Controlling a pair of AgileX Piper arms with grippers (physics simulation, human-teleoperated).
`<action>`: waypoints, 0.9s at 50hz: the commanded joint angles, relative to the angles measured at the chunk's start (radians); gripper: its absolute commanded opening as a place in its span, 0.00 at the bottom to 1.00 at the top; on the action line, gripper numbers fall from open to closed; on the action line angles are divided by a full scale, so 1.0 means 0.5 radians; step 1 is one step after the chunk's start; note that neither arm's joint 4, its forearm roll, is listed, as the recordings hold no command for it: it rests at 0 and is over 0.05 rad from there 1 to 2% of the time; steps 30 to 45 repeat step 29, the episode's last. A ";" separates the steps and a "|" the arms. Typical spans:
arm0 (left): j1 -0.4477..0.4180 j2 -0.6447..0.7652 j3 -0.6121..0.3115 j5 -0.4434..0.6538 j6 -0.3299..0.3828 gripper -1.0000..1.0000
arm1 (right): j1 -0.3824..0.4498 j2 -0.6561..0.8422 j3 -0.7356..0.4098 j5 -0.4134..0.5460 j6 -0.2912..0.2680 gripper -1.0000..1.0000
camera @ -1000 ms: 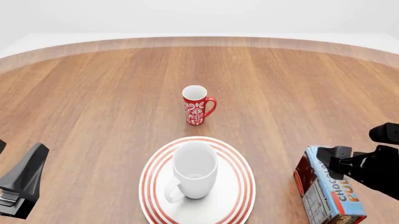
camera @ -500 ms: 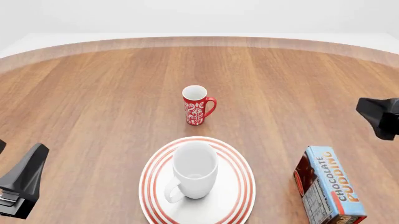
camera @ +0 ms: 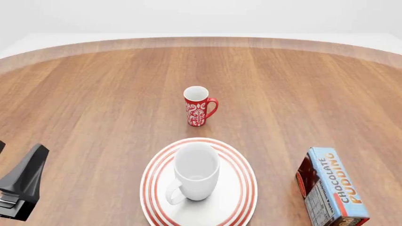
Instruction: Pick up the white mug and put it on the plate, and put the chocolate pudding to the right of the plate.
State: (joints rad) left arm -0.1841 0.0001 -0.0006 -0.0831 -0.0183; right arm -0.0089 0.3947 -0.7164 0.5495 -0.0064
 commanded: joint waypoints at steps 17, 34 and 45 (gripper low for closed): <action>-0.003 0.000 0.000 -0.030 0.058 1.00 | -0.149 -0.620 -0.014 -0.067 -0.345 1.00; -0.006 0.000 0.000 -0.027 0.080 1.00 | -0.221 -0.789 -0.042 -0.192 -0.269 1.00; -0.006 0.000 0.000 -0.027 0.080 1.00 | -0.221 -0.789 -0.042 -0.192 -0.269 1.00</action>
